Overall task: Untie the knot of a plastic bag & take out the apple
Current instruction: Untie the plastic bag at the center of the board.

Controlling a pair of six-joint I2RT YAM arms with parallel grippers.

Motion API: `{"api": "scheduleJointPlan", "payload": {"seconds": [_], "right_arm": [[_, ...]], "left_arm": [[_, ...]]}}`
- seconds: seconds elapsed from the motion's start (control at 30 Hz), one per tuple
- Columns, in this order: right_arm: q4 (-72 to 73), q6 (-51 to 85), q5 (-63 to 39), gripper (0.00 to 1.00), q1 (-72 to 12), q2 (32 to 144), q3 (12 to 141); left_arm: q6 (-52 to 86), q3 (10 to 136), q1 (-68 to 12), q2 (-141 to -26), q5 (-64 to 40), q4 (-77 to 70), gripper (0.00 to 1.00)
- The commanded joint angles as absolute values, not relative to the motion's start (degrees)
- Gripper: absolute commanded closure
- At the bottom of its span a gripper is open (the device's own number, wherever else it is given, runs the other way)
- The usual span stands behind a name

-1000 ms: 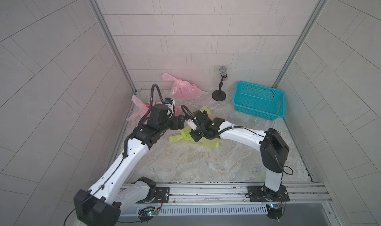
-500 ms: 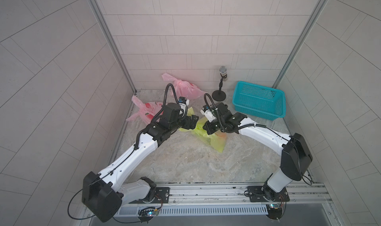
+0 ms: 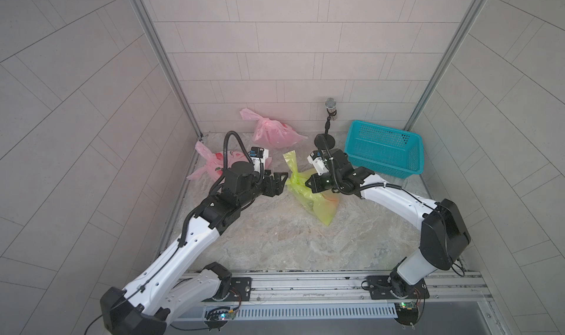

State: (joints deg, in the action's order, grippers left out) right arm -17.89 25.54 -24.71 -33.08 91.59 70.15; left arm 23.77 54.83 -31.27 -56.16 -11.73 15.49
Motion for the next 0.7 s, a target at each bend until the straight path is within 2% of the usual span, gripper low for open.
{"api": "scheduleJointPlan", "payload": {"seconds": [0.0, 0.1, 0.2, 0.4, 0.5, 0.67], "right_arm": [[-14.14, 29.29, -24.07, 1.00, -32.96, 89.45, 69.68], [-10.12, 31.81, -23.51, 1.00, -33.02, 88.38, 68.01], [-7.21, 33.04, -23.05, 1.00, -33.05, 87.32, 66.70], [-2.38, 33.82, -23.34, 1.00, -33.43, 83.93, 63.40], [-2.21, 33.45, -23.34, 1.00, -33.77, 82.67, 62.63], [-2.64, 32.39, -23.73, 1.00, -34.21, 80.84, 61.11]], "left_arm": [[29.89, 52.60, -33.15, -57.54, -13.28, 15.84, 0.24], [33.45, 49.56, -36.32, -58.37, -13.31, 12.93, 0.29], [38.49, 46.76, -37.40, -60.82, -15.75, 6.81, 0.30], [40.66, 45.61, -38.35, -65.56, -13.84, -0.85, 0.20], [41.13, 45.31, -38.35, -67.45, -12.90, -4.63, 0.21], [42.54, 44.14, -38.33, -69.02, -10.42, -9.27, 0.29]]}}
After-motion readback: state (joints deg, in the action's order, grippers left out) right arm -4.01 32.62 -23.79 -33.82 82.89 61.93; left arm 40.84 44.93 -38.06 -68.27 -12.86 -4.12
